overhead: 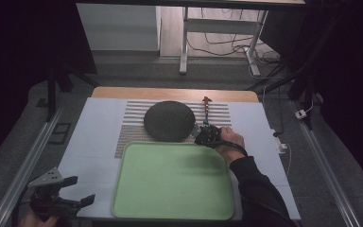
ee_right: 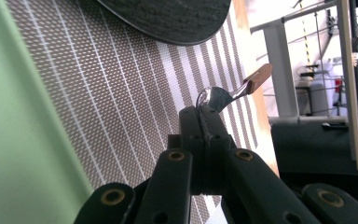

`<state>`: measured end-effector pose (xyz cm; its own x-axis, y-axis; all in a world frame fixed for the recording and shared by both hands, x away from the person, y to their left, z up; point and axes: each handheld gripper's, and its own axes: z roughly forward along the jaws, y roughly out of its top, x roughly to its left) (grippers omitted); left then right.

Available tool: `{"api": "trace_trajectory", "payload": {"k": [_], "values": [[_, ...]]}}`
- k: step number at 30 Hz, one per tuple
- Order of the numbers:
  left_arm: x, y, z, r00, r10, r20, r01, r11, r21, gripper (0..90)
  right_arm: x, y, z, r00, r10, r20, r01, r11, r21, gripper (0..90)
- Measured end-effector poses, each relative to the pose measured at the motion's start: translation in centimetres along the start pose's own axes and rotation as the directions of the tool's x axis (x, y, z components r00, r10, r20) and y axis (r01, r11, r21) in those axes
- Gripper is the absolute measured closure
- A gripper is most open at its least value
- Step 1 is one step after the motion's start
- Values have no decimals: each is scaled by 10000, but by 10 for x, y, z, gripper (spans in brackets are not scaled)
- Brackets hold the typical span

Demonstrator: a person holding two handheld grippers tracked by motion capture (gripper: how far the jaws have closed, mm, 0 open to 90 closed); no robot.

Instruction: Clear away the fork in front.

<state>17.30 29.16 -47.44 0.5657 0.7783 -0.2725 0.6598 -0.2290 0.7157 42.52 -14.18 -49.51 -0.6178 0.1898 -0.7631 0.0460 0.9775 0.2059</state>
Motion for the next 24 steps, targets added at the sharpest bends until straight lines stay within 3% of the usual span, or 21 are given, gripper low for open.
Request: {"api": "trace_trajectory", "payload": {"k": [2,3,6,11,14,19,24], "values": [[-1,1,0,10000,50,2,-50,10000,-3,0,-4,-4,-6,9994,131,-307,-138,9996,-241,900],[-1,1,0,10000,76,-10,-76,10000,-16,0,-5,-5,-10,9998,189,11,-189,9997,-172,900],[-2,3,0,9999,137,22,-137,9999,-88,0,-9,-9,-19,9970,749,-186,-757,9959,-499,900],[-3,6,2,9995,300,63,-299,9994,-145,0,-16,-14,-38,9787,1887,-811,-1972,9736,-1145,900],[-3,8,4,9989,431,197,-428,9990,-160,0,-20,-17,-48,9620,2377,-1340,-2572,9540,-1538,900],[-4,13,9,9949,810,604,-797,9965,-243,0,-23,-24,-65,9237,3214,-2086,-3640,9061,-2156,900],[-7,19,16,9871,1095,1169,-1066,9938,-311,0,-27,-36,-78,8711,3913,-2969,-4676,8455,-2577,900]]}}
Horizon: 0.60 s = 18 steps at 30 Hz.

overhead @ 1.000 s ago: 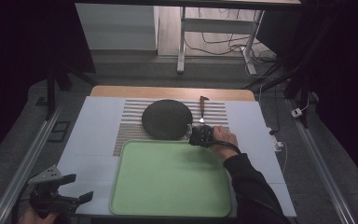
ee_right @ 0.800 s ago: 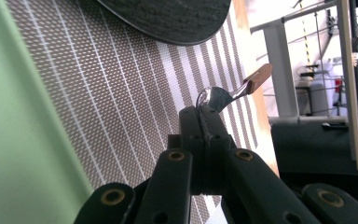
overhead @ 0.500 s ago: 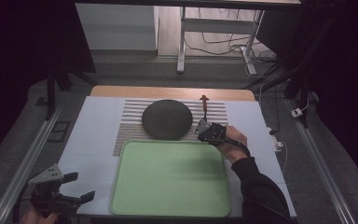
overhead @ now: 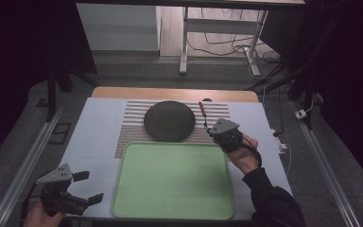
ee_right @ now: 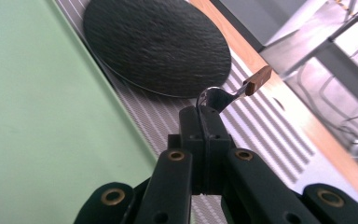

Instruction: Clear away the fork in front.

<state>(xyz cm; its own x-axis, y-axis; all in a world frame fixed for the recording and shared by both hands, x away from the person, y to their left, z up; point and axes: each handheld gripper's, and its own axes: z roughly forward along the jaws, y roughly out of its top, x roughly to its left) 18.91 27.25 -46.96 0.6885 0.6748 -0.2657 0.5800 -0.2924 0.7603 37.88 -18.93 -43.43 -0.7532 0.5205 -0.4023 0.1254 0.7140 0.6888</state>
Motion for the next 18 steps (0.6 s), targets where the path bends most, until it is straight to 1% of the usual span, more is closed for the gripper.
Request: {"api": "trace_trajectory", "payload": {"k": [1,4,6,9,12,14,16,18], "values": [[0,1,2,10000,35,61,-36,10000,34,0,-1,-1,-3,9996,247,-138,-249,9996,-134,900],[0,6,7,9997,130,214,-132,9999,91,0,-2,-6,-13,9958,748,-523,-772,9959,-467,900],[0,9,10,9994,137,321,-139,9999,63,0,-3,-8,-19,9904,1114,-818,-1168,9910,-653,900],[0,14,15,9986,193,486,-195,9998,40,0,-2,-12,-27,9814,1440,-1272,-1564,9832,-937,900],[-1,21,19,9981,371,500,-376,9992,98,0,-1,-15,-36,9687,1763,-1747,-1979,9734,-1153,900],[-1,26,22,9973,556,475,-563,9983,125,0,0,-17,-41,9597,1894,-2075,-2190,9671,-1298,900],[-2,31,26,9962,736,463,-743,9971,157,0,2,-19,-47,9475,1987,-2505,-2395,9602,-1441,900],[-2,36,30,9948,879,511,-894,9956,277,0,5,-22,-52,9361,2081,-2837,-2573,9548,-1485,900]]}}
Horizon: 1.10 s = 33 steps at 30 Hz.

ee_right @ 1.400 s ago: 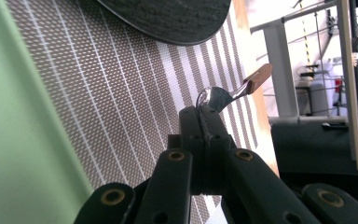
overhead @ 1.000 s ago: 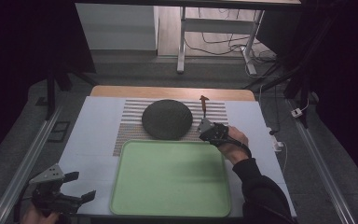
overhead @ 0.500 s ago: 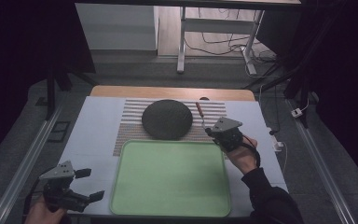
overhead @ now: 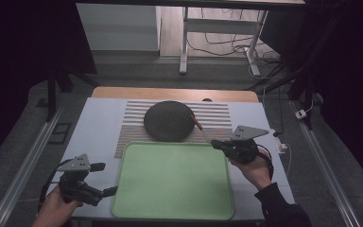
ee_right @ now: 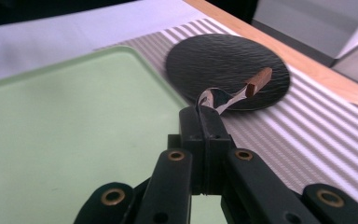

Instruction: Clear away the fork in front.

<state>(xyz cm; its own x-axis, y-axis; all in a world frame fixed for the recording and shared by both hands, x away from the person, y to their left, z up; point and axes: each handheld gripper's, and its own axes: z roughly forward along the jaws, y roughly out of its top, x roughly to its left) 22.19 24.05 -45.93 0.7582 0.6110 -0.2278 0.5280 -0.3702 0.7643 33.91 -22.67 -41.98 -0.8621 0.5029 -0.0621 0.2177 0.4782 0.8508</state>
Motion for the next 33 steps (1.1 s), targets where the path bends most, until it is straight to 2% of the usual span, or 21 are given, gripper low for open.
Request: {"api": "trace_trajectory", "payload": {"k": [3,6,9,11,16,20,23,25,28,30,33], "values": [[1,8,6,9998,187,60,-188,9998,106,0,6,-4,-6,9986,135,-520,-143,9998,-150,900],[3,16,12,9993,347,171,-350,9992,182,0,13,-7,-9,9937,185,-1109,-212,9995,-227,900],[4,24,18,9984,436,374,-443,9988,201,0,18,-10,-10,9861,353,-1626,-404,9988,-283,900],[4,29,23,9972,598,445,-611,9977,288,0,21,-13,-10,9776,533,-2034,-620,9974,-366,900],[4,40,38,9914,977,867,-1016,9939,418,0,29,-15,-10,9626,533,-2656,-655,9972,-371,900],[3,49,48,9819,1491,1169,-1568,9858,594,0,40,-16,-9,9527,330,-3022,-437,9986,-288,900],[3,54,57,9751,1696,1428,-1800,9816,635,0,49,-15,-9,9447,142,-3277,-228,9995,-224,900],[3,57,63,9693,1922,1532,-2049,9761,723,0,55,-13,-9,9378,45,-3471,-133,9996,-229,900],[1,61,73,9586,2299,1679,-2468,9651,874,0,63,-11,-9,9271,-101,-3747,1,9996,-267,900],[-1,64,80,9502,2551,1791,-2752,9564,977,0,67,-9,-9,9162,-222,-4001,118,9995,-283,900],[-5,68,89,9328,3015,1973,-3276,9377,1160,0,73,-8,-9,9011,-348,-4321,271,9993,-240,900]]}}
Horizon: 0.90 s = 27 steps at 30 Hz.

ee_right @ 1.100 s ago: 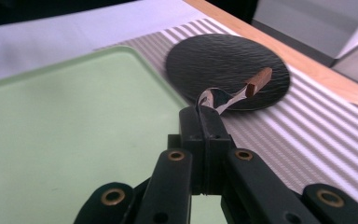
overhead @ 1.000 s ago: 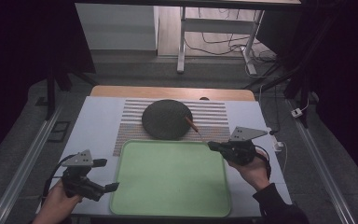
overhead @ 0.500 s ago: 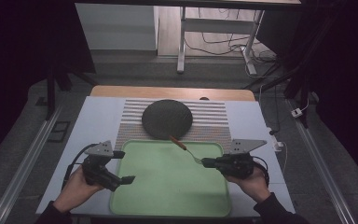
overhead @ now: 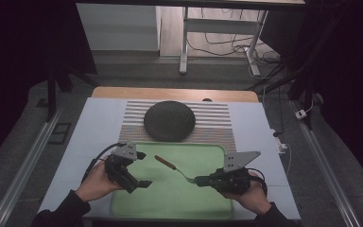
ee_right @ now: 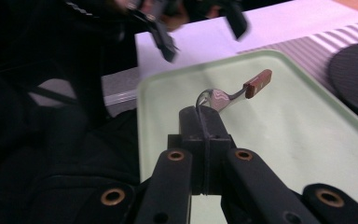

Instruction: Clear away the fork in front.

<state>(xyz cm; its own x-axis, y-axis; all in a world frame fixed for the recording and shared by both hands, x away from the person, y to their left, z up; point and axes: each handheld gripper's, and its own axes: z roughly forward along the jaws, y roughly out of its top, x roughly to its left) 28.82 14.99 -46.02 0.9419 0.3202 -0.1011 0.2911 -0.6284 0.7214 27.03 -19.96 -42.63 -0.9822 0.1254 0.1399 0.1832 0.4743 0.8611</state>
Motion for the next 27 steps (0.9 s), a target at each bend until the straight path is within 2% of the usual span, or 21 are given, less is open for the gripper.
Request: {"api": "trace_trajectory", "payload": {"k": [4,7,10,15,19,25,27], "values": [[-1,7,11,9987,446,247,-451,9988,211,13,7,3,6,9983,-165,-564,169,9998,69,900],[-3,11,19,9957,856,366,-872,9952,447,42,12,5,10,9950,-279,-958,290,9995,102,900],[-5,12,23,9903,1285,535,-1317,9894,616,99,15,6,13,9907,-419,-1296,444,9989,160,900],[-8,13,23,9785,1861,884,-1927,9786,725,258,19,8,16,9828,-629,-1738,686,9973,269,900],[-13,14,23,9634,2440,1114,-2539,9635,854,353,20,9,17,9790,-739,-1898,814,9962,322,900],[-20,15,25,9312,3309,1529,-3487,9308,1094,518,22,8,19,9730,-889,-2128,1034,9929,580,900],[-22,15,26,9233,3430,1730,-3649,9239,1156,586,22,8,20,9717,-915,-2178,1085,9918,675,900]]}}
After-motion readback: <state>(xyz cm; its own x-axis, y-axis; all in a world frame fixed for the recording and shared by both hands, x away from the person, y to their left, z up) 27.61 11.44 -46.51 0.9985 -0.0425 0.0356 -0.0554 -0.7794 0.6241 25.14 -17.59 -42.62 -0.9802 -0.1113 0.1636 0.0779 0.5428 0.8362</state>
